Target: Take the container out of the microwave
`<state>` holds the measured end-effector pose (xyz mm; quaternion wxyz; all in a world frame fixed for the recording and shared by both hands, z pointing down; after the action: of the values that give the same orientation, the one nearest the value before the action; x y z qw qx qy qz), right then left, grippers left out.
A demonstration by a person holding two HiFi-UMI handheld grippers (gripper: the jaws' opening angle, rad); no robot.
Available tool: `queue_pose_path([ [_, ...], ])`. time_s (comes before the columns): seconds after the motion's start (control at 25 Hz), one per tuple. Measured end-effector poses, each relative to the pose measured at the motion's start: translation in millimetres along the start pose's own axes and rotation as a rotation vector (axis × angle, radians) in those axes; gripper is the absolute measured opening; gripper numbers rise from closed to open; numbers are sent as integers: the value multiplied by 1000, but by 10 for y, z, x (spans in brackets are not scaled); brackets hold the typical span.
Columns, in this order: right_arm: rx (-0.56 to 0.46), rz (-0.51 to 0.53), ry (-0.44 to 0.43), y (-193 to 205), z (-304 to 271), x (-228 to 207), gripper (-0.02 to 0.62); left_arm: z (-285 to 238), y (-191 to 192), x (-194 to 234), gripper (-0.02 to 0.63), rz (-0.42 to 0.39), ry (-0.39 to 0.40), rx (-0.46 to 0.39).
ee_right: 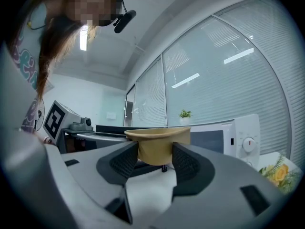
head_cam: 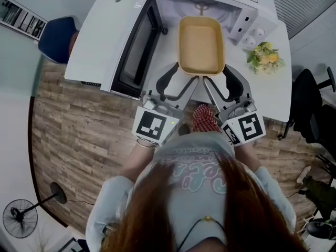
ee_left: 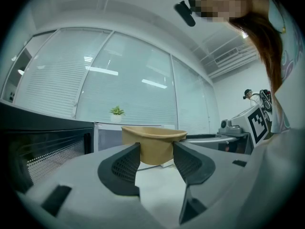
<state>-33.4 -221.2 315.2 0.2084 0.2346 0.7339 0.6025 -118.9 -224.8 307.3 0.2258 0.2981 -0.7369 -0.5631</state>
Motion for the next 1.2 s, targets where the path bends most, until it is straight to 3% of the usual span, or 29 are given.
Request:
queue_pose_path([
  [1.2, -16, -1, 4, 16, 70, 39, 222, 49, 15, -63, 215, 11, -5, -12],
])
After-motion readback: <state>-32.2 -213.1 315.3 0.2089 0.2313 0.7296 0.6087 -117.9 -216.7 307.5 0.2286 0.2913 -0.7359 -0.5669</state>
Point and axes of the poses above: the fingertips, and each gripper's own axes: z backward along the fingers, x to its left, y out of its underside, the point moved 2 cm from there along z, backward along the fingers, and after that the axes turned 14 degrees about x, right-handed, at the moved point
